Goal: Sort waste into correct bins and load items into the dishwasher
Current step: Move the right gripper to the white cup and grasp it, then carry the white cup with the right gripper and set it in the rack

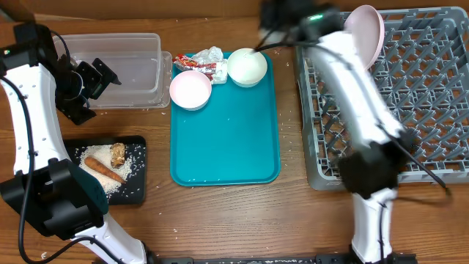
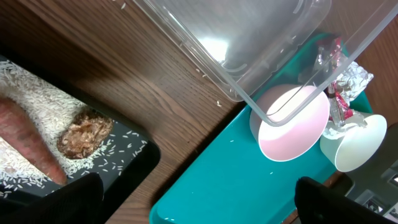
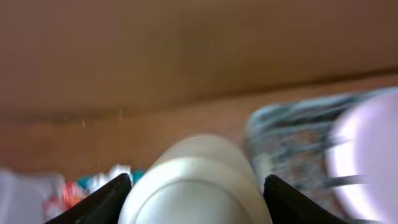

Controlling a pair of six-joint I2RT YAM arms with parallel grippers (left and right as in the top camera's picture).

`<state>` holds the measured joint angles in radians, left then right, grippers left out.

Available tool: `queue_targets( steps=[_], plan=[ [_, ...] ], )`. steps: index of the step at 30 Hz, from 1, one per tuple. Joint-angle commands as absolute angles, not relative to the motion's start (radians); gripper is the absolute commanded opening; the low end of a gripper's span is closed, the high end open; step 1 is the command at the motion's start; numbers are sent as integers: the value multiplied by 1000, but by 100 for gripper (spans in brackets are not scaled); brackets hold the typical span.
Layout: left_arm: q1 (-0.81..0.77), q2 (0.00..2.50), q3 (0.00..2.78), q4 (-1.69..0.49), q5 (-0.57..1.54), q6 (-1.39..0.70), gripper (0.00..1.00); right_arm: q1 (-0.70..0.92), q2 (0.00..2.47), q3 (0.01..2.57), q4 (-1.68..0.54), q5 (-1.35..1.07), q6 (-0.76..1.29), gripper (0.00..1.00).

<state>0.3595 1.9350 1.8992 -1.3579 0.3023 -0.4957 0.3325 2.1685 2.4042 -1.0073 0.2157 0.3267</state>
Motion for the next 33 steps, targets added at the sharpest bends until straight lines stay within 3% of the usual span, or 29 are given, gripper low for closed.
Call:
queue_targets(
  steps=[1,9,15,21,33],
  plan=[
    [347,1902,1919,-1357,299,-494,100,177,2032,2437,-1043,254,350,68],
    [347,1902,1919,-1357,300,-494,100,-242,1996,2435,-1153,221,471,69],
    [347,1902,1919,-1357,300,-494,100,-482,2059,2409,-1234,-35,528,67],
    [347,1902,1919,-1357,299,-494,100,-566,2135,2346,-1272,-73,536,65],
    [347,1902,1919,-1357,300,-494,100,-533,2132,2312,-1327,-119,524,66]
  ],
)
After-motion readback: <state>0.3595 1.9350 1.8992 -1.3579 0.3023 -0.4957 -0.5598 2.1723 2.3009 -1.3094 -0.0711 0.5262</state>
